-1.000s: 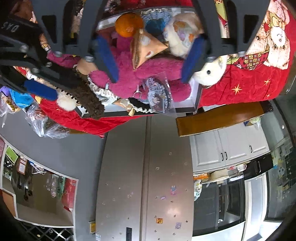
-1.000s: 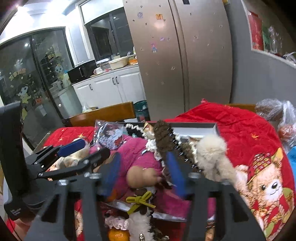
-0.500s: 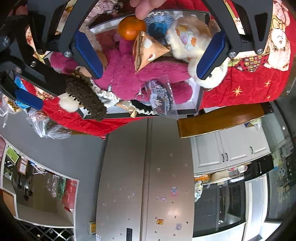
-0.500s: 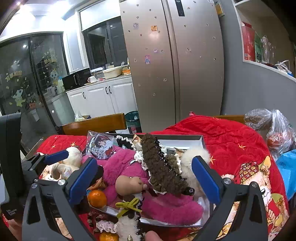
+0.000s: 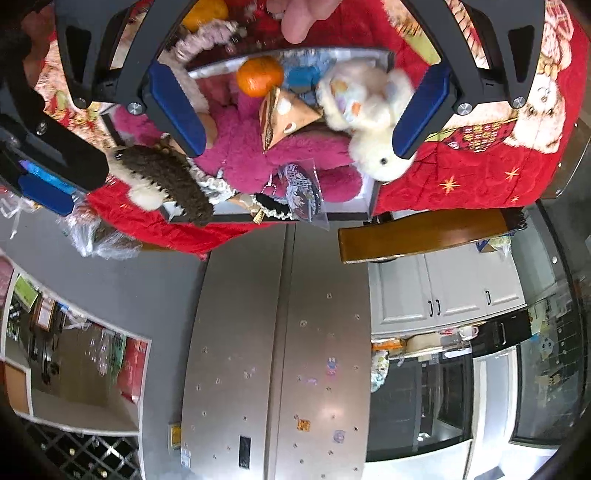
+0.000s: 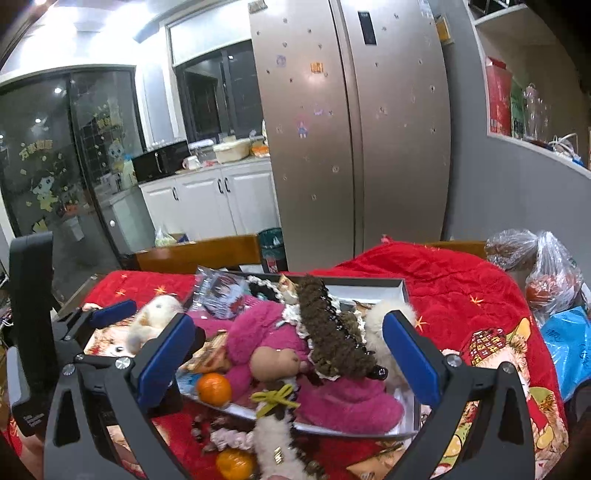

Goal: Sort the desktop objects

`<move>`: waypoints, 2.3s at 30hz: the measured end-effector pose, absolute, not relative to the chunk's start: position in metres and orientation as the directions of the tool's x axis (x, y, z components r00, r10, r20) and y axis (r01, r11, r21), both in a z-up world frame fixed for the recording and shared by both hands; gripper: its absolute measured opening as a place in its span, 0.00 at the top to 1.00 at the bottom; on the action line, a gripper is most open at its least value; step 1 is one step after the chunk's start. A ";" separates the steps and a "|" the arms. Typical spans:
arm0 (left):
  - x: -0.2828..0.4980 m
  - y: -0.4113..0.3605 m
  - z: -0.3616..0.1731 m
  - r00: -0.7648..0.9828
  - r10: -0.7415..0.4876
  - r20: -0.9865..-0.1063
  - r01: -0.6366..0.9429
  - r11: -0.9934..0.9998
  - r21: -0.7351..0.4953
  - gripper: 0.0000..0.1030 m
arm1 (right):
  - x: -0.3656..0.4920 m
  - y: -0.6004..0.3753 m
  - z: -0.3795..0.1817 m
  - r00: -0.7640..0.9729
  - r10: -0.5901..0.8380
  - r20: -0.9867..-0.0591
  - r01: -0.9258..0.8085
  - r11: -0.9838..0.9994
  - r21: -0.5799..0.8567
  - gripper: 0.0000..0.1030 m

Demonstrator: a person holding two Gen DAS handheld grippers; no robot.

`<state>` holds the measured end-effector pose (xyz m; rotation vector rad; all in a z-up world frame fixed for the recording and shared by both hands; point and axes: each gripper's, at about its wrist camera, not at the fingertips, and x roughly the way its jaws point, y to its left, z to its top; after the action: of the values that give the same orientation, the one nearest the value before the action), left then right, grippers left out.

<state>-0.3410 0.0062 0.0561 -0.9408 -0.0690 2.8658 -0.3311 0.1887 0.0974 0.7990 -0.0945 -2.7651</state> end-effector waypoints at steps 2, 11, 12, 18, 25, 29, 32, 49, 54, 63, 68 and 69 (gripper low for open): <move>-0.323 0.000 0.067 -0.812 0.135 -0.568 -0.098 -0.991 -0.095 0.00 | -0.317 0.186 0.105 -0.818 -0.273 -0.507 0.241 -0.962 0.128 0.00; -0.227 -0.025 0.121 -0.877 0.122 -0.465 -0.070 -0.989 -0.127 0.00 | -0.227 0.169 0.150 -0.859 -0.256 -0.444 0.268 -0.963 0.038 0.00; -0.218 -0.027 0.126 -0.883 0.117 -0.454 -0.065 -0.990 -0.129 0.00 | -0.219 0.167 0.152 -0.862 -0.253 -0.440 0.269 -0.963 0.027 0.00; -0.165 -0.043 0.135 -0.896 0.079 -0.436 -0.012 -0.988 -0.155 0.00 | -0.161 0.156 0.160 -0.840 -0.328 -0.432 0.343 -0.938 0.045 0.00; -0.128 -0.048 0.098 -0.866 0.115 -0.486 -0.023 -0.981 -0.192 0.00 | -0.113 0.157 0.139 -0.838 -0.345 -0.423 0.358 -0.932 0.052 0.00; -0.102 -0.044 0.076 -0.882 0.106 -0.459 -0.038 -0.987 -0.156 0.00 | -0.103 0.171 0.113 -0.838 -0.327 -0.437 0.319 -0.943 0.093 0.00; -0.088 -0.039 0.057 -0.879 0.106 -0.465 -0.039 -0.988 -0.152 0.00 | -0.092 0.178 0.085 -0.844 -0.306 -0.440 0.297 -0.951 0.091 0.00; -0.075 -0.018 -0.006 -0.874 0.040 -0.484 -0.010 -0.998 -0.064 0.00 | -0.074 0.170 0.010 -0.863 -0.104 -0.495 0.137 -0.990 -0.030 0.00; -0.074 -0.015 -0.005 -0.880 0.014 -0.474 0.005 -0.999 -0.039 0.00 | -0.079 0.174 0.010 -0.854 -0.105 -0.509 0.127 -0.992 -0.009 0.00; -0.077 -0.019 -0.008 -0.870 0.031 -0.491 0.002 -0.998 -0.065 0.00 | -0.079 0.170 0.009 -0.857 -0.090 -0.508 0.125 -0.991 -0.036 0.00; -0.076 -0.020 -0.008 -0.873 0.040 -0.486 -0.005 -0.997 -0.074 0.00 | -0.079 0.170 0.008 -0.857 -0.096 -0.506 0.131 -0.991 -0.033 0.00; -0.076 -0.020 -0.008 -0.873 0.038 -0.486 -0.003 -0.997 -0.071 0.00 | -0.079 0.170 0.008 -0.856 -0.096 -0.508 0.130 -0.991 -0.033 0.00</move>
<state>-0.0760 -0.0197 -0.0079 -0.7848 -0.1067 3.0182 -0.0787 0.1700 0.0078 0.7928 0.0995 -2.9170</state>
